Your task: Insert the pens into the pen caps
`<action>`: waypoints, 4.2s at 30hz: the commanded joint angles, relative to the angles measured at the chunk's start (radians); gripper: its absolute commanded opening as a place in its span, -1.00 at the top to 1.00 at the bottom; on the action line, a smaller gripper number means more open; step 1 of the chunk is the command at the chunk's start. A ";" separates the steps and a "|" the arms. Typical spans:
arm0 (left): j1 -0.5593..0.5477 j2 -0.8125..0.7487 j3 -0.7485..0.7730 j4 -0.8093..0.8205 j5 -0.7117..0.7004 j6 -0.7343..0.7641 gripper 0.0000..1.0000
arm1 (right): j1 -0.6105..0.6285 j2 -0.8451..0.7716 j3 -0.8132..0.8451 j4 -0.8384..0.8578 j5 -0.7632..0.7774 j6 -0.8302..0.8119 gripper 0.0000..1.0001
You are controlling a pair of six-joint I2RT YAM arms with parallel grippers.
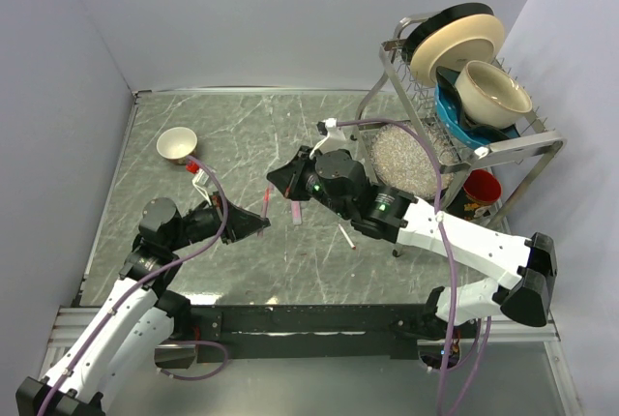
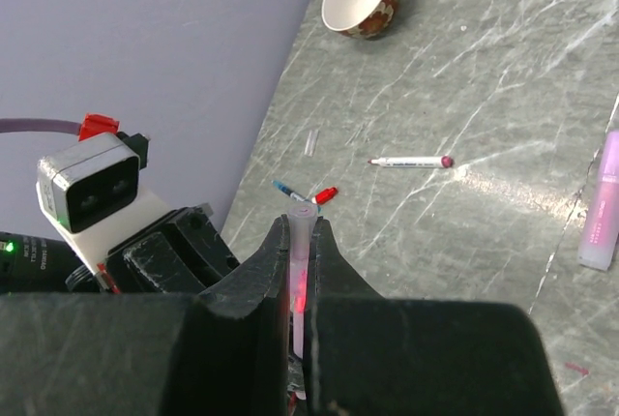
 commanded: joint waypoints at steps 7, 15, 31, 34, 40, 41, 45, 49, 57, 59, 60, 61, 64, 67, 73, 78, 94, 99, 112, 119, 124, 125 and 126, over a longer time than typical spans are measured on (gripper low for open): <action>0.000 -0.010 0.031 0.033 0.016 0.031 0.98 | -0.007 0.016 0.081 0.003 0.035 -0.027 1.00; 0.000 -0.005 0.039 0.041 0.013 0.026 0.98 | -0.007 0.016 0.049 0.019 0.023 -0.013 1.00; 0.000 -0.019 0.045 0.048 0.020 0.014 0.98 | -0.007 0.028 0.043 0.020 0.026 -0.019 1.00; 0.000 -0.019 0.044 0.053 0.019 0.011 0.98 | -0.005 0.031 0.043 0.019 0.023 -0.019 1.00; 0.000 -0.013 0.047 0.051 0.008 0.013 0.98 | -0.002 0.019 0.024 0.025 0.015 -0.012 1.00; 0.000 -0.013 0.047 0.053 0.005 0.011 0.98 | 0.000 0.013 0.017 0.029 0.013 -0.009 1.00; 0.000 -0.002 0.047 0.080 -0.009 -0.006 0.98 | 0.016 -0.001 -0.022 0.052 0.001 0.024 1.00; 0.000 0.012 0.060 0.113 -0.036 -0.033 0.98 | 0.049 -0.010 -0.075 0.065 0.016 0.057 1.00; 0.000 0.082 0.097 0.143 -0.131 -0.070 0.98 | 0.095 -0.038 -0.152 0.098 0.055 0.111 1.00; 0.000 0.090 0.103 0.140 -0.139 -0.067 0.98 | 0.099 -0.047 -0.160 0.097 0.064 0.110 1.00; 0.000 0.094 0.106 0.143 -0.139 -0.066 0.98 | 0.099 -0.052 -0.161 0.097 0.066 0.105 1.00; 0.000 0.099 0.106 0.146 -0.138 -0.066 0.98 | 0.099 -0.058 -0.164 0.097 0.066 0.102 1.00; 0.000 0.110 0.109 0.156 -0.132 -0.055 0.98 | 0.101 -0.058 -0.164 0.097 0.046 0.090 1.00; 0.000 0.111 0.108 0.157 -0.167 -0.027 0.98 | 0.110 -0.058 -0.193 0.126 0.004 0.105 1.00; 0.002 0.162 0.143 0.169 -0.240 0.016 0.98 | 0.180 -0.070 -0.255 0.163 -0.042 0.114 1.00; 0.006 0.246 0.192 0.215 -0.234 0.023 0.98 | 0.233 -0.063 -0.314 0.232 -0.101 0.140 1.00; 0.097 0.295 0.248 0.461 0.007 -0.096 0.98 | 0.273 -0.141 -0.459 0.549 -0.286 0.116 1.00; 0.094 0.274 0.278 0.357 0.057 -0.034 0.98 | 0.247 -0.170 -0.380 0.439 -0.204 0.119 1.00; 0.095 0.042 0.260 -0.145 0.076 0.227 -0.37 | -0.017 -0.156 -0.131 0.050 -0.091 0.028 1.00; 0.095 -0.048 0.234 -0.312 -0.085 0.324 -0.99 | -0.135 0.057 -0.082 -0.090 -0.148 -0.055 1.00; 0.095 -0.065 0.252 -0.366 -0.223 0.338 -0.99 | -0.138 0.279 0.013 -0.118 -0.113 -0.084 1.00; 0.095 -0.082 0.251 -0.370 -0.240 0.336 -0.99 | -0.138 0.320 0.067 -0.129 -0.105 -0.088 1.00; 0.095 -0.091 0.251 -0.372 -0.251 0.338 -0.99 | -0.138 0.359 0.095 -0.141 -0.100 -0.096 1.00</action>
